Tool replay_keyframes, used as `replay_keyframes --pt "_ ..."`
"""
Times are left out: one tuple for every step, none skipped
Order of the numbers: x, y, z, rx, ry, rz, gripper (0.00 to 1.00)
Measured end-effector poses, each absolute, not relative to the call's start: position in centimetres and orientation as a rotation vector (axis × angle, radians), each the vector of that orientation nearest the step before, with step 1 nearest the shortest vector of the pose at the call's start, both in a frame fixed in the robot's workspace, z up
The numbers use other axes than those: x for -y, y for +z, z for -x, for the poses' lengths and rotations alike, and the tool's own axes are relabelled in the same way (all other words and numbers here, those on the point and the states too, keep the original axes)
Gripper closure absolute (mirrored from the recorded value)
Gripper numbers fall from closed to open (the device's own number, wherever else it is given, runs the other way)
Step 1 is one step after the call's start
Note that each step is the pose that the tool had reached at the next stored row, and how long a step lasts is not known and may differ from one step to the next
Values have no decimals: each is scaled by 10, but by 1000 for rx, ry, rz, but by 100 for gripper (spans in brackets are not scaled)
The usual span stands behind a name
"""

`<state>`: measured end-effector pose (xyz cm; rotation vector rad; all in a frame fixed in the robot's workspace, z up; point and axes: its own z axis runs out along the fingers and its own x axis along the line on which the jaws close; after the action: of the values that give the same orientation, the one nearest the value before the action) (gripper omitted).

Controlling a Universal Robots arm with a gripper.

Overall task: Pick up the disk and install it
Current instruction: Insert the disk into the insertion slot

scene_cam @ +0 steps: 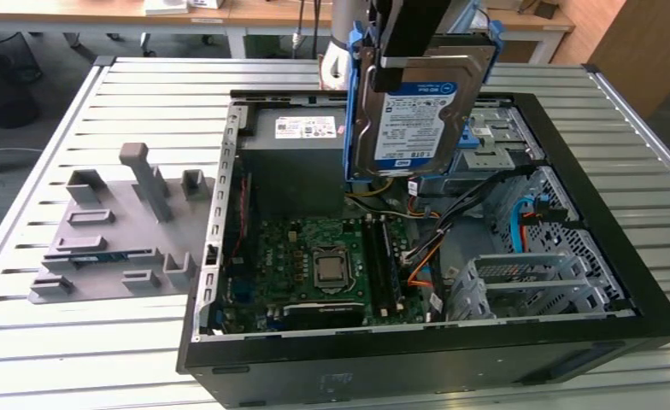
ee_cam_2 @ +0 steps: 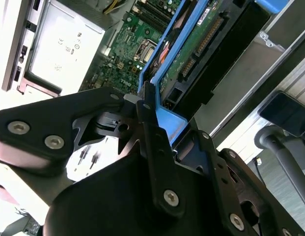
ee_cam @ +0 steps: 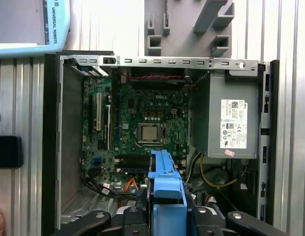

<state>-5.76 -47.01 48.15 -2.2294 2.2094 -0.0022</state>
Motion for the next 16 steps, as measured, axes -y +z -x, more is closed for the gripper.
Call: replay_keyframes --pt "470 481 57 -2209 -2 2229 64" --pt "470 481 57 -2209 -2 2229 64" --pt "470 481 57 -2209 -2 2229 64" --pt "470 481 57 -2209 -2 2229 64" --pt "470 481 57 -2209 -2 2229 64" --pt "470 481 57 -2209 -2 2229 64" --pt "470 481 57 -2209 -2 2229 64" --pt "470 481 57 -2209 -2 2229 64" --pt "470 481 57 -2209 -2 2229 64" --pt "470 481 57 -2209 -2 2229 64" --pt "470 481 57 -2209 -2 2229 64" --pt "471 481 57 -2209 -2 2230 64" --pt "473 481 57 -2209 -2 2230 64" --pt "475 481 57 -2210 -2 2229 64" --pt "477 481 57 -2211 -2 2228 64" --pt "480 481 57 -2213 -2 2226 64"
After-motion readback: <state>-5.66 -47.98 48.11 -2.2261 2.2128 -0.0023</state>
